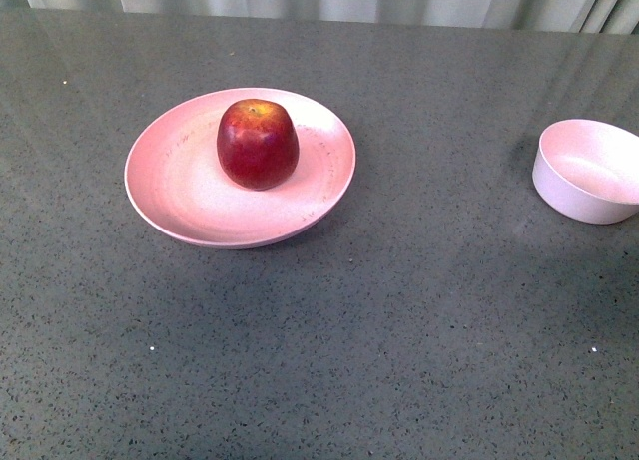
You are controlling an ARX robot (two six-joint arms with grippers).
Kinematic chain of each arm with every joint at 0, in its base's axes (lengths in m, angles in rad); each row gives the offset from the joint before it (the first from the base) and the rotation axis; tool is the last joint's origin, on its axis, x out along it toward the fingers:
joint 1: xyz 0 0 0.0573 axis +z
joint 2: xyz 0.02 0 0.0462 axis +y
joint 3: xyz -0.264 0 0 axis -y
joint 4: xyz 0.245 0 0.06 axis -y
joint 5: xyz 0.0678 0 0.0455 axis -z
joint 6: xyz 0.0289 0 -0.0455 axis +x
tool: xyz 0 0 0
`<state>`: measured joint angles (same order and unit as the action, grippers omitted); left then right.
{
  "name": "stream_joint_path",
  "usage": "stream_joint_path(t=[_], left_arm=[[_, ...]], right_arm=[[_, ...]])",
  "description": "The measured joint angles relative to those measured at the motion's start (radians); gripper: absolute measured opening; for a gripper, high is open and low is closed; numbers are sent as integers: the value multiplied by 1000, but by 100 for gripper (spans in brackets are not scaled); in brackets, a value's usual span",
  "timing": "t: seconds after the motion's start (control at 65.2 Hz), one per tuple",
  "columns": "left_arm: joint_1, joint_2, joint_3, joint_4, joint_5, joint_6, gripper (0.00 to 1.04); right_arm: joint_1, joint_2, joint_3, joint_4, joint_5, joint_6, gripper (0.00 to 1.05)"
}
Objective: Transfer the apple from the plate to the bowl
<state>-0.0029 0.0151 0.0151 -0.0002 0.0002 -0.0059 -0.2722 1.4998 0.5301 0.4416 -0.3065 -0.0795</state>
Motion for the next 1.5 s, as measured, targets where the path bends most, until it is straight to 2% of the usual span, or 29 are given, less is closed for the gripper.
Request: stream_joint_path(t=[0.337,0.659,1.057,1.257,1.502], left_arm=[[0,0,0,0,0,0,96],[0,0,0,0,0,0,96],[0,0,0,0,0,0,96],[0,0,0,0,0,0,96],[0,0,0,0,0,0,96]], right_arm=[[-15,383,287,-47,23,31,96],[27,471,383,-95,22,38,95],[81,539,438,-150,61,35,36],[123,535,440,-152,59,56,1],[235,531,464,-168,77,85,2]])
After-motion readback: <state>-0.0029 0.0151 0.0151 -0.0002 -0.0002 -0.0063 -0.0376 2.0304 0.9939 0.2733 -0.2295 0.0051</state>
